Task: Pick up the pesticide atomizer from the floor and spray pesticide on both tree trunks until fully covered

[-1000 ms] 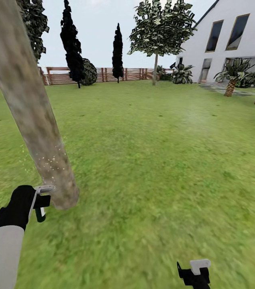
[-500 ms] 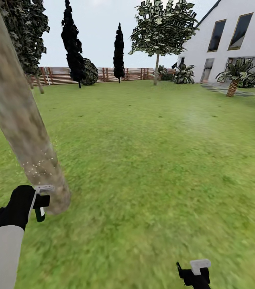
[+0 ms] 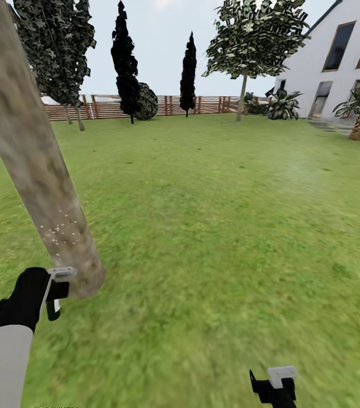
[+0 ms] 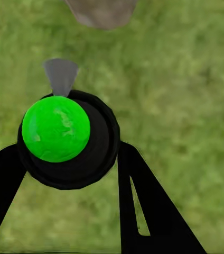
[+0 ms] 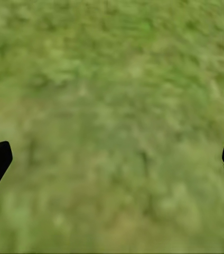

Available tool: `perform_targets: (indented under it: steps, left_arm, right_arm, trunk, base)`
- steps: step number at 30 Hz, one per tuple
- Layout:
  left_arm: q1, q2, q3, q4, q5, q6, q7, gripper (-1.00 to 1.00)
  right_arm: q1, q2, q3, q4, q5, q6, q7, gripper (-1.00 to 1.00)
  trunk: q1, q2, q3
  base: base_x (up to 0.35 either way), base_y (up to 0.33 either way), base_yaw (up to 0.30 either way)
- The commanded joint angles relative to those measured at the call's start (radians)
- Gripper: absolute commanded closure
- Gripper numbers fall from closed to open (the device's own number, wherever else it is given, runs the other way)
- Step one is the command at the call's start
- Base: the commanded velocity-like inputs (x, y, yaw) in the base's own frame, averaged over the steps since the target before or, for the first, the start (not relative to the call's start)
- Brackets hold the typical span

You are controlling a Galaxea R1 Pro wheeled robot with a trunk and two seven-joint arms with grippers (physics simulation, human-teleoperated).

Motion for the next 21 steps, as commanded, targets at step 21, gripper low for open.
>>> perform_targets:
  steps: [21]
  left_arm:
    - [0.000,0.007,0.056,0.103,0.001,-0.083,0.072,1.00]
  right_arm:
    - [0.000,-0.002,-0.005,0.001,0.011,-0.003,-0.006,-1.00]
  trunk:
    - [0.000,0.000,-0.001]
  base:
    - [0.207,-0.234,0.101]
